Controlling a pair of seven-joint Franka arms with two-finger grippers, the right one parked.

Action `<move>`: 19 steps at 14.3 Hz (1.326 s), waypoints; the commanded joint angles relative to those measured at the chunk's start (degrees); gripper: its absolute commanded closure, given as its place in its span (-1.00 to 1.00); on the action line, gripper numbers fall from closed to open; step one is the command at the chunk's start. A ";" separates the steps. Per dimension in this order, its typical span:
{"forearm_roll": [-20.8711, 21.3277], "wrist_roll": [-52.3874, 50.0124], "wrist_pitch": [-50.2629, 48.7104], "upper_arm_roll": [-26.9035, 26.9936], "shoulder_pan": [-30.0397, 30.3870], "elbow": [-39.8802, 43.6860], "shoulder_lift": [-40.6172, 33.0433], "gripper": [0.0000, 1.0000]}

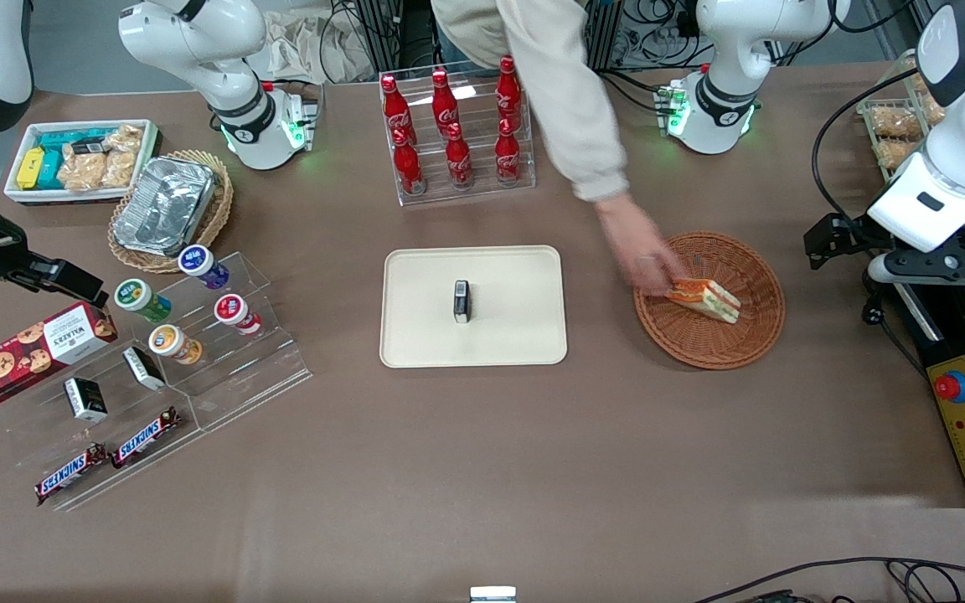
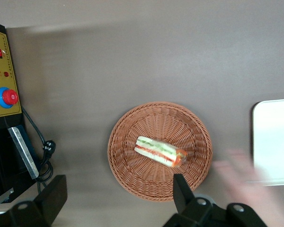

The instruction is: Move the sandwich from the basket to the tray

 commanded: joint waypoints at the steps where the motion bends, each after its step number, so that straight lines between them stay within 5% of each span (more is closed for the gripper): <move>1: -0.14 -0.76 -0.59 0.12 -0.29 0.38 -0.12 -0.99; 12: -2.67 -0.14 0.63 -0.31 -0.37 -10.95 -3.46 -0.99; 19: -6.37 -8.02 20.12 -1.10 -0.46 -29.92 -10.31 -0.99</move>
